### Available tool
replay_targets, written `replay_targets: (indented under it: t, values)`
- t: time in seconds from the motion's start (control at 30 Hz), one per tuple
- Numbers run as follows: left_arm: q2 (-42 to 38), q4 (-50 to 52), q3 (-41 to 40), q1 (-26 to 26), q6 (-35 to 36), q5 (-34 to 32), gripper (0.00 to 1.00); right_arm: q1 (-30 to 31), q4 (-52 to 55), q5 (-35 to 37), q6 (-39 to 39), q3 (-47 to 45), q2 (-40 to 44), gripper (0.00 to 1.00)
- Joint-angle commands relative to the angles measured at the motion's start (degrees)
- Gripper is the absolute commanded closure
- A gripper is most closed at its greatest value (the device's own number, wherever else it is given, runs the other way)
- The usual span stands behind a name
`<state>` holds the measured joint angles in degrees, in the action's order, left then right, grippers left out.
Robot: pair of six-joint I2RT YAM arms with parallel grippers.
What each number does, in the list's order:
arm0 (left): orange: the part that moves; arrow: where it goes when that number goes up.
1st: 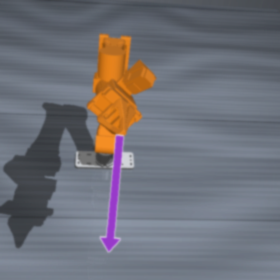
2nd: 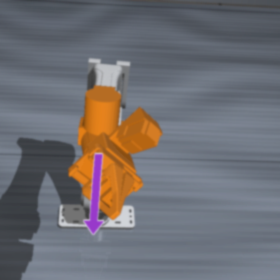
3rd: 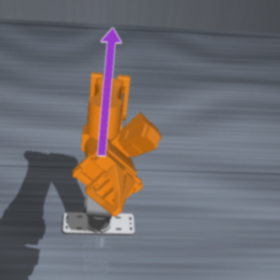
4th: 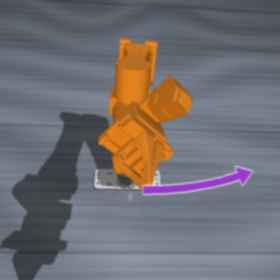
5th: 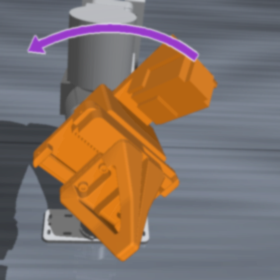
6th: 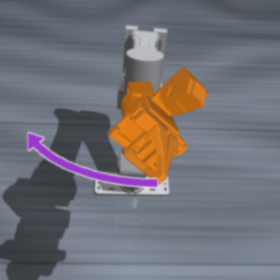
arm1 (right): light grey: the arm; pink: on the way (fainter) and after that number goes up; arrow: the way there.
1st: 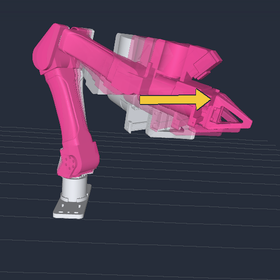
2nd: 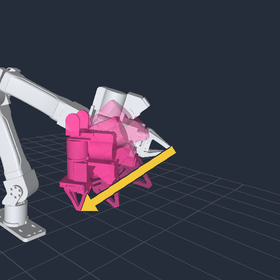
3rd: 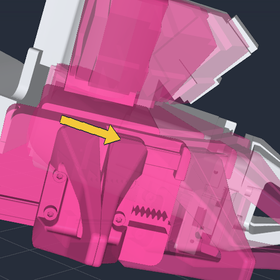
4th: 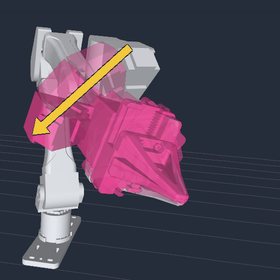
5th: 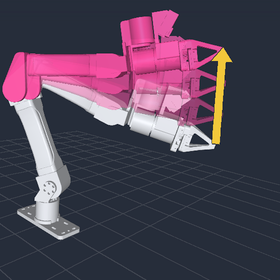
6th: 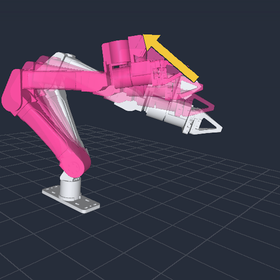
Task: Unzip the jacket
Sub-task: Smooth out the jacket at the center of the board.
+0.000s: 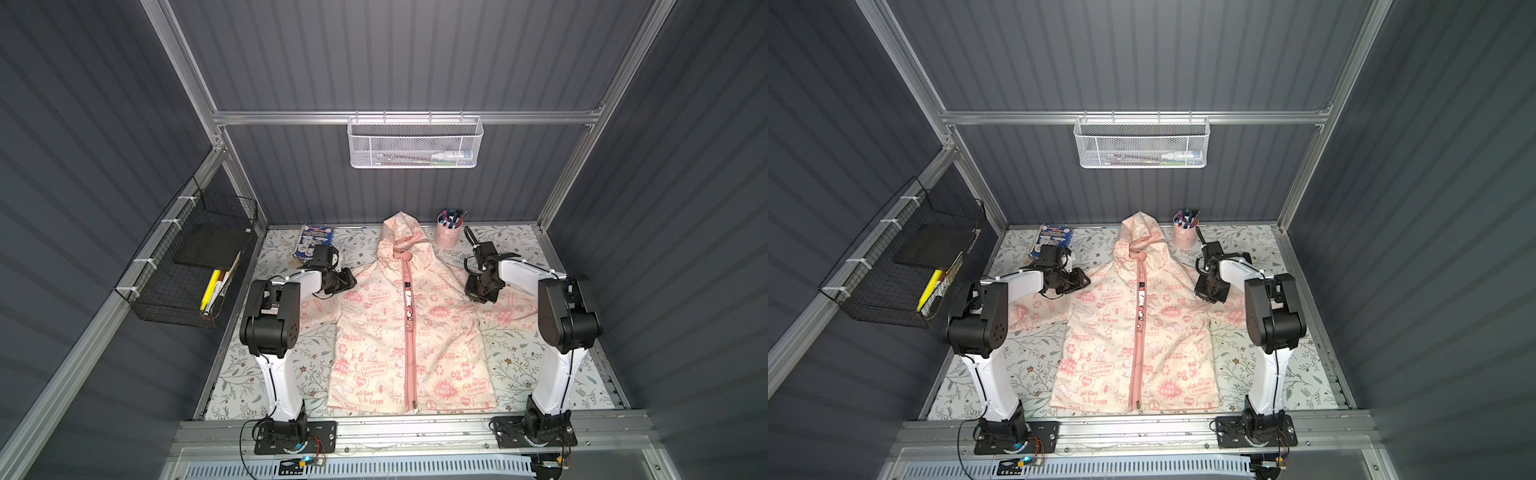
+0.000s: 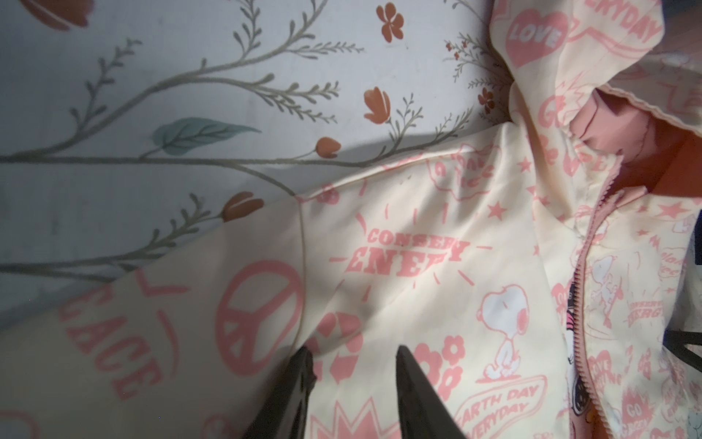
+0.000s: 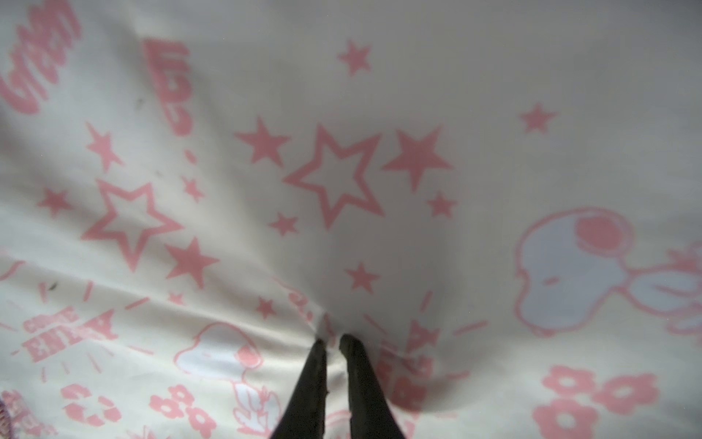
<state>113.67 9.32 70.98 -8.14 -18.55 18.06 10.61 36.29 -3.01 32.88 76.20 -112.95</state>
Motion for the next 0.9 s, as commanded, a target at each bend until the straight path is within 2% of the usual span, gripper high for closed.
replay_targets:
  t: [0.0,0.17,0.27,0.33,0.43,0.5,0.6,0.67,0.8,0.87]
  values:
    - [1.38,1.85,1.86,0.41,0.57,2.83,0.54,-0.77,2.05,1.43,-1.08,0.79,-0.78,0.84]
    - [0.61,3.18,8.69,0.47,0.51,10.76,0.26,-0.75,-0.70,-4.20,-4.49,1.44,2.50,0.78]
    - [-0.95,5.39,14.28,0.49,1.20,10.50,0.08,-0.77,-0.62,-4.70,-5.88,2.88,5.30,0.71]
    - [-2.62,6.39,17.00,0.49,2.06,9.25,0.02,-0.71,-0.52,-3.11,-6.06,3.05,7.89,0.67]
    - [-7.19,5.24,17.06,0.46,2.91,5.76,0.01,-0.92,-3.11,-0.23,-5.83,0.57,12.91,0.58]
    - [-11.64,2.43,14.14,0.50,3.25,2.62,0.01,-1.12,-7.42,2.13,-5.75,-2.84,16.94,0.48]
    - [-19.45,-3.59,7.32,0.50,4.04,-1.40,0.01,-2.18,-12.88,4.15,-5.19,-7.08,21.78,0.32]
    - [-24.87,-8.04,0.86,0.51,5.16,-4.10,0.01,-2.91,-16.29,5.23,-4.75,-9.73,24.49,0.25]
    - [-35.46,-19.05,-11.33,0.50,5.87,-12.46,0.01,-4.73,-25.31,7.17,-3.53,-15.48,28.65,0.21]
    - [-37.95,-22.81,-15.11,0.50,7.65,-14.15,0.01,-5.54,-27.81,8.24,-3.03,-16.41,29.35,0.20]
